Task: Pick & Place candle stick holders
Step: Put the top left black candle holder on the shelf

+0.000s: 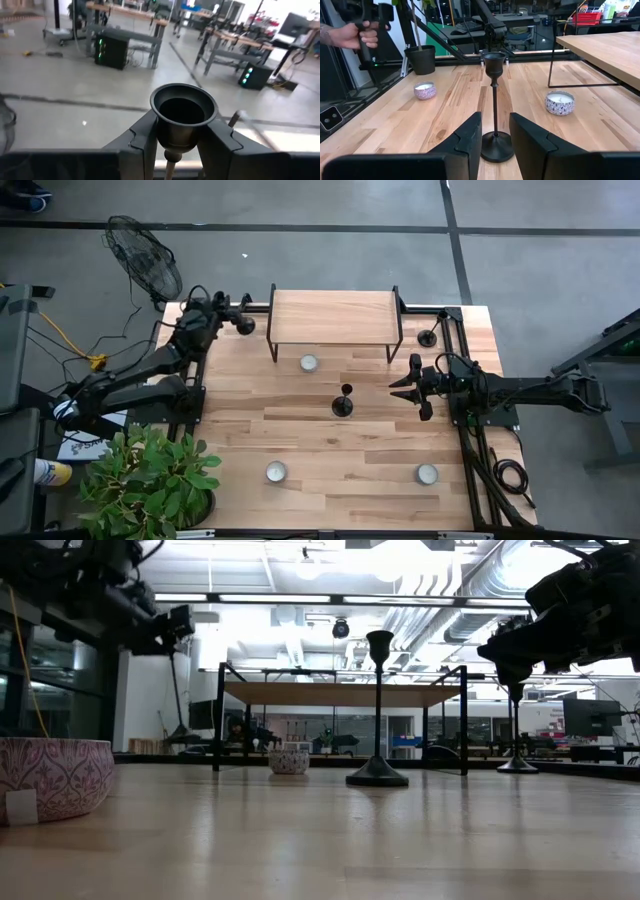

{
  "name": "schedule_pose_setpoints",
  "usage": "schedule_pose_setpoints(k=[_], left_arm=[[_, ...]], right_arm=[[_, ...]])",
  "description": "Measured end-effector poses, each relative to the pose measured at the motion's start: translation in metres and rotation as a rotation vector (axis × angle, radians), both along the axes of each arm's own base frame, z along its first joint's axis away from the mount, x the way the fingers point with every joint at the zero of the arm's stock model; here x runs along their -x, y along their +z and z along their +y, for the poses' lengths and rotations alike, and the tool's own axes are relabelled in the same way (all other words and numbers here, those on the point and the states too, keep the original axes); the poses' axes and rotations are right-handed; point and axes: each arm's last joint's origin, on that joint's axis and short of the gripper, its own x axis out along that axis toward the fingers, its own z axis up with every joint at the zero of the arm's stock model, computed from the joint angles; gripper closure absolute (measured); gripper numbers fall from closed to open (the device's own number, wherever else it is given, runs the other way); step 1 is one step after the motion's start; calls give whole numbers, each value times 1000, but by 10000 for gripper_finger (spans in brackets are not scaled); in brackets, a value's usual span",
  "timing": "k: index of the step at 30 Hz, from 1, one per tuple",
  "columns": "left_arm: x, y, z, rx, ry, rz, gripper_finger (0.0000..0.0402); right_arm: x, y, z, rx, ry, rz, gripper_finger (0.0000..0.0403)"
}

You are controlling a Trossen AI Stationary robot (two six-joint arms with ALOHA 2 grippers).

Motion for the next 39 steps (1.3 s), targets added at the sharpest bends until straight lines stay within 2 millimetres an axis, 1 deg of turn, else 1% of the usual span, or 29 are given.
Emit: schedule_pose_setpoints(k=[6, 12, 18, 21, 28, 34, 39], left_arm=[[-2, 38, 1, -61, -1, 31, 291], [-2, 76, 1, -41, -7, 84, 291], [-6, 111, 3, -42, -70, 85, 291], [-11, 125, 6, -44, -105, 83, 291], [-27, 141, 18, -28, -198, 94, 292], [-44, 150, 29, -18, -293, 94, 292], [-55, 157, 37, -10, -348, 88, 292]], right_arm=[[0, 0, 0, 0, 0, 0, 307], [0, 0, 0, 0, 0, 0, 307], [0, 0, 0, 0, 0, 0, 307], [0, 0, 0, 0, 0, 0, 307], [0, 0, 0, 0, 0, 0, 307], [0, 0, 0, 0, 0, 0, 307], [0, 0, 0, 0, 0, 0, 307]])
